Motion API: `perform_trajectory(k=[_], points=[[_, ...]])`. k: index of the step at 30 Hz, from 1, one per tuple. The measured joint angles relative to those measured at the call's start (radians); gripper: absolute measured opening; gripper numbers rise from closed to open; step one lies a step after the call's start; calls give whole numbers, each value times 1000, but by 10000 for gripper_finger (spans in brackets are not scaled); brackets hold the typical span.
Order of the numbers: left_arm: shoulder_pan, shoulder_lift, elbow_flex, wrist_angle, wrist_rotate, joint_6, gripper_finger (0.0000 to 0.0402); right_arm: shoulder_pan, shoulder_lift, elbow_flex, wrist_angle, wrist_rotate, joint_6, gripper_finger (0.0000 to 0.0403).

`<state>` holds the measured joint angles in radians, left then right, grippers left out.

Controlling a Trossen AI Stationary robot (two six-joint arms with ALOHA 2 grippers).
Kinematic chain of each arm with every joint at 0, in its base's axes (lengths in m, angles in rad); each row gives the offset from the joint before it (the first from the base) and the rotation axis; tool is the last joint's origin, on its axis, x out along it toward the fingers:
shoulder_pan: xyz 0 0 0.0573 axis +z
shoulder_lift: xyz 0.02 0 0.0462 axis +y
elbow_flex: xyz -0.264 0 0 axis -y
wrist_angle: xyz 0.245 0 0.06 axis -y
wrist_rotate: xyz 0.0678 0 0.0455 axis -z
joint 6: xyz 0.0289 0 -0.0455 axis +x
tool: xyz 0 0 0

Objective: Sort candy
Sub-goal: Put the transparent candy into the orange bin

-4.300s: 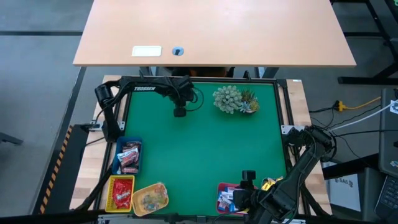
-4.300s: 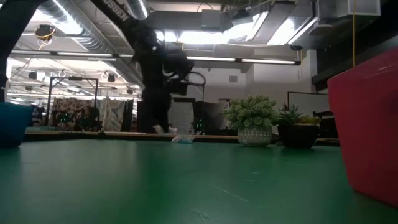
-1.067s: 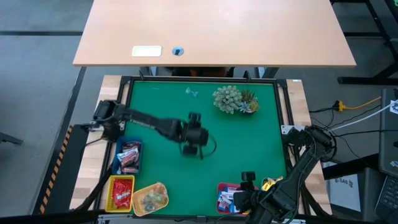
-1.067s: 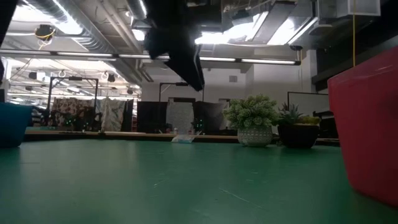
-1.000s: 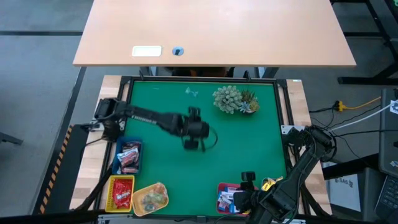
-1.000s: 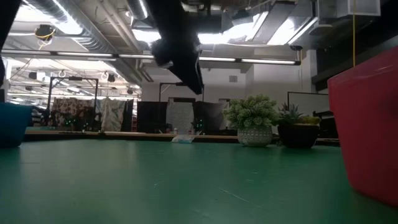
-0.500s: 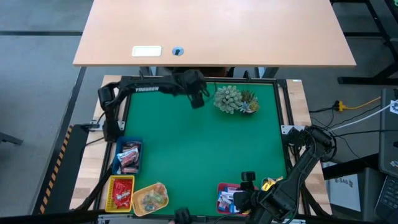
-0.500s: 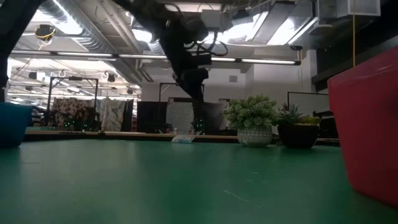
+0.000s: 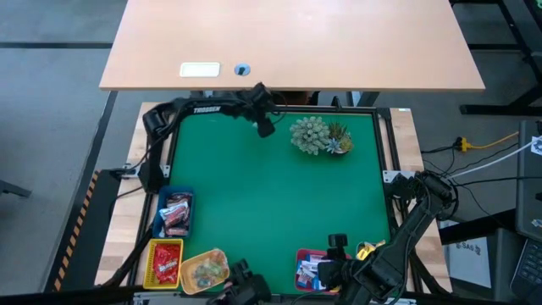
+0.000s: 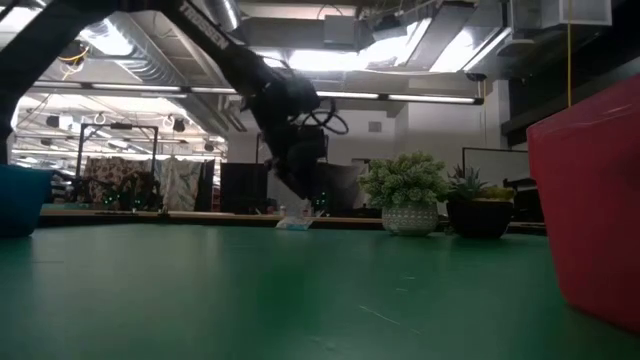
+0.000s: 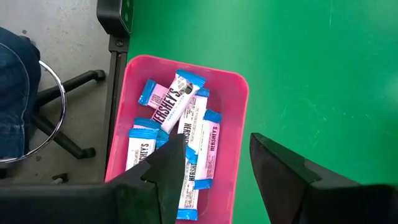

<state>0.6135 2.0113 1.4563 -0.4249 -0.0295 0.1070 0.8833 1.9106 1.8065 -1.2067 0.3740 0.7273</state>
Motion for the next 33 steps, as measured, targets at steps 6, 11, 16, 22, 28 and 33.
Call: perform_trajectory(k=[6, 11, 16, 22, 28, 33], points=[[-6, 34, 0, -21, 4, 1, 187, 0, 0, 0, 6, 0, 0, 179], [-5, 34, 0, -16, 53, -1, 187, 0, 0, 0, 6, 0, 0, 179], [-4, 62, 0, -23, 39, -8, 187, 0, 0, 0, 10, 0, 0, 179], [-4, 111, 0, -17, 40, -17, 187, 0, 0, 0, 29, 0, 0, 179], [-4, 111, 0, -24, 42, -22, 170, 0, 0, 0, 33, 0, 0, 179], [-7, 110, 0, -24, 48, -22, 135, 0, 0, 0, 32, 0, 0, 179]])
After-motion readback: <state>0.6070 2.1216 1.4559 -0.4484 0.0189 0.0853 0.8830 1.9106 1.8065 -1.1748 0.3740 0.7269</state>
